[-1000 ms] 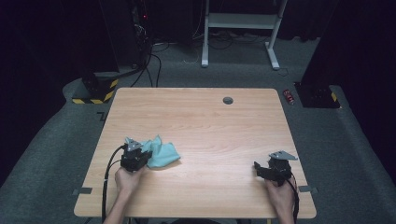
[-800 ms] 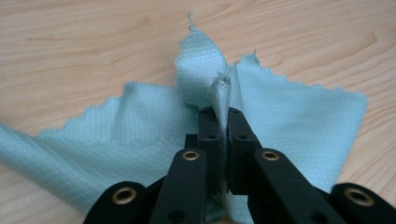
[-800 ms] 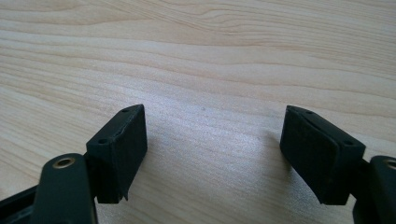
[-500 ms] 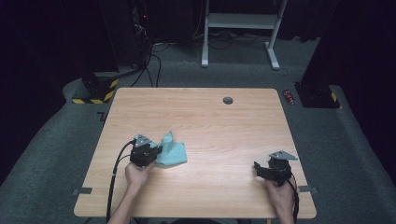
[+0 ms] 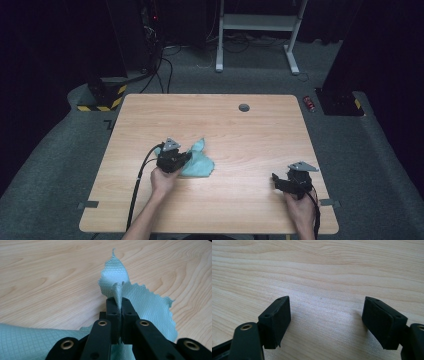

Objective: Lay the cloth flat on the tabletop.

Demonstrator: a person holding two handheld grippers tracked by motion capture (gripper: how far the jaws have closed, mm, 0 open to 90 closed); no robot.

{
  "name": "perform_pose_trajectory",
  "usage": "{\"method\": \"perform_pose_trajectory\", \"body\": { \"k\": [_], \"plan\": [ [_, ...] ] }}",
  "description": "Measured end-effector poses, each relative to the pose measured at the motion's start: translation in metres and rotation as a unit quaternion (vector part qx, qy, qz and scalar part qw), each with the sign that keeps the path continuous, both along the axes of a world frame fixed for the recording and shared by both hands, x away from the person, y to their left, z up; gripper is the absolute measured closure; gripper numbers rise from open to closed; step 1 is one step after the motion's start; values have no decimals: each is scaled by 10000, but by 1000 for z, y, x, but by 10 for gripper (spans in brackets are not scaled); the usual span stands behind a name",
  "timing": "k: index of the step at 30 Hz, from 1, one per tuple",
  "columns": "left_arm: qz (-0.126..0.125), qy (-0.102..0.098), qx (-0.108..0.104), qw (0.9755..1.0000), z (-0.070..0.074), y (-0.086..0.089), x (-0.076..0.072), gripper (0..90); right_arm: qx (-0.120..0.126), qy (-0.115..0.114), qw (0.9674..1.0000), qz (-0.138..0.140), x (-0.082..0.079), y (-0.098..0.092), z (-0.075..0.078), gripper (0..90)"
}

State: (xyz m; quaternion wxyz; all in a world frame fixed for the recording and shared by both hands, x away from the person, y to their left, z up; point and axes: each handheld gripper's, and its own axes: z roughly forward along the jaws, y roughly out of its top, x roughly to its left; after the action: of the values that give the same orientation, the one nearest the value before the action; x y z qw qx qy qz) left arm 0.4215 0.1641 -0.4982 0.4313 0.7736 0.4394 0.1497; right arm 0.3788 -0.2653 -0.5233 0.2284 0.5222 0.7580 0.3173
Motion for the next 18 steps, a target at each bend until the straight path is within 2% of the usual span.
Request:
{"method": "perform_pose_trajectory", "body": {
  "k": [2,3,5,6,7,9,10,11,15,18],
  "plan": [
    [-27,4,-19,10000,1,-3,1,873,1,0,10000,0,0,0,0,230],
    [-105,-20,-26,9999,3,-11,3,873,1,0,10000,0,0,0,0,230],
    [-175,-23,-5,9998,5,-17,5,873,0,-1,10000,1,0,0,0,230],
    [-259,-42,-29,9997,8,-27,8,873,0,-1,10000,0,0,0,0,230],
    [-259,-42,-29,9997,8,-27,8,873,0,-1,10000,0,0,0,0,230],
    [-344,-71,-115,9993,10,-33,10,872,-1,-4,10000,9,0,0,0,232],
    [-397,-67,-160,9991,9,-42,13,873,-10,-8,10000,21,0,0,0,243],
    [-397,-67,-160,9991,9,-42,13,873,-10,-8,10000,21,0,0,0,243],
    [-553,37,-222,9982,8,-60,20,873,5,-38,10000,76,1,5,0,280],
    [-640,18,-286,9975,10,-67,23,872,3,-31,9999,110,2,7,0,282]
  ]
}}
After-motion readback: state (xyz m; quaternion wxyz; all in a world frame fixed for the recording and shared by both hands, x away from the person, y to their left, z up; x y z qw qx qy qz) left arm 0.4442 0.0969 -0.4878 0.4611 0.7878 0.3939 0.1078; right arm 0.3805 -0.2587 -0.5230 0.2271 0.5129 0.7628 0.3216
